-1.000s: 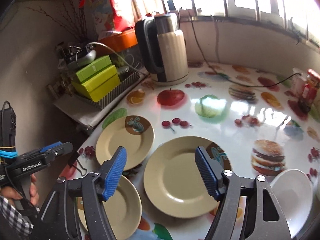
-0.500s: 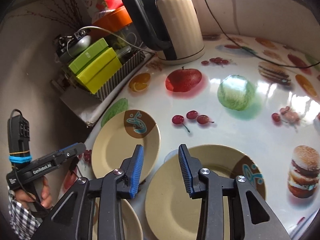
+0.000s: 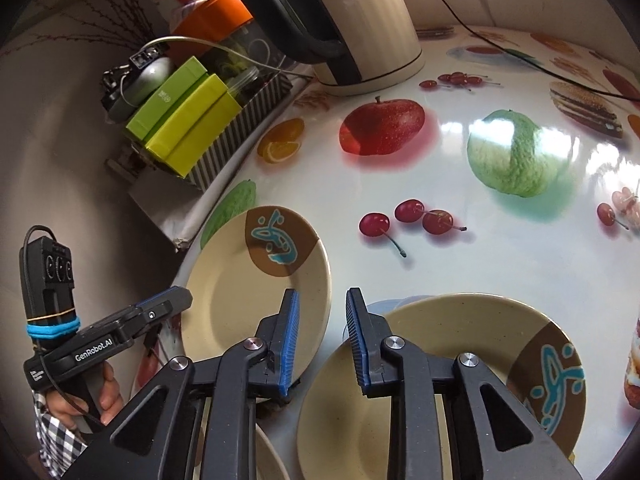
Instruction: Organize plates and bowls
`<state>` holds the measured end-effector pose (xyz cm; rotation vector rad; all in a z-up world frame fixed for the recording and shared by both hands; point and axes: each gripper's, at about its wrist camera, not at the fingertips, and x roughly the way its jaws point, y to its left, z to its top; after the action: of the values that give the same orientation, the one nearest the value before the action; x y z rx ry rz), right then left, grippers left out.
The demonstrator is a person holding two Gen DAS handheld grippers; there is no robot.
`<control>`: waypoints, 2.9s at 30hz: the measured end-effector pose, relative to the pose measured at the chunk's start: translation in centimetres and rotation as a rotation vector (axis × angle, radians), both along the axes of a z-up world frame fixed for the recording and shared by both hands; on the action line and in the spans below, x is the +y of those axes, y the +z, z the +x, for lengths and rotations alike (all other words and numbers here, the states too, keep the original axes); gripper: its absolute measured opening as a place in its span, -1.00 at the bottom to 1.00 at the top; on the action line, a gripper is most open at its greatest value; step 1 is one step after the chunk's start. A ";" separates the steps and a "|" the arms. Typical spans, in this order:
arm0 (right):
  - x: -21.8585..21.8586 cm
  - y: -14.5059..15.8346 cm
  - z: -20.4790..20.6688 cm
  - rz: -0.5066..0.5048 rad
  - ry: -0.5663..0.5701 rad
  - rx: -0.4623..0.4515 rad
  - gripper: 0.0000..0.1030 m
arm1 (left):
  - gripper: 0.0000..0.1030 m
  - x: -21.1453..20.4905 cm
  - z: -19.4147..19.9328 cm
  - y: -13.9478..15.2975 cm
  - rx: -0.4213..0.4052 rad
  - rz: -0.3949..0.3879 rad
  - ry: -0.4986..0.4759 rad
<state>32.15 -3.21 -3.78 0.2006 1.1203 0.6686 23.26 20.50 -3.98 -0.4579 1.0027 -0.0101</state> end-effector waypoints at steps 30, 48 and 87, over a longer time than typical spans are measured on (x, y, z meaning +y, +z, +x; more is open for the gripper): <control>0.2 0.4 -0.5 0.032 -0.023 0.010 -0.78 | -0.65 -0.1 -0.9 1.1 -0.019 -0.006 0.014; -1.5 4.0 -5.0 0.073 -0.028 -0.037 -0.78 | -0.65 -1.7 -5.5 3.6 -0.062 0.011 -0.004; -4.1 1.4 -14.5 0.055 -0.058 0.021 -0.78 | -0.65 -4.1 -13.3 0.7 0.015 0.013 -0.019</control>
<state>17.62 -7.36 -2.39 0.2869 1.1124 0.6476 9.96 16.35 -3.26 -0.4371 1.0212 -0.0167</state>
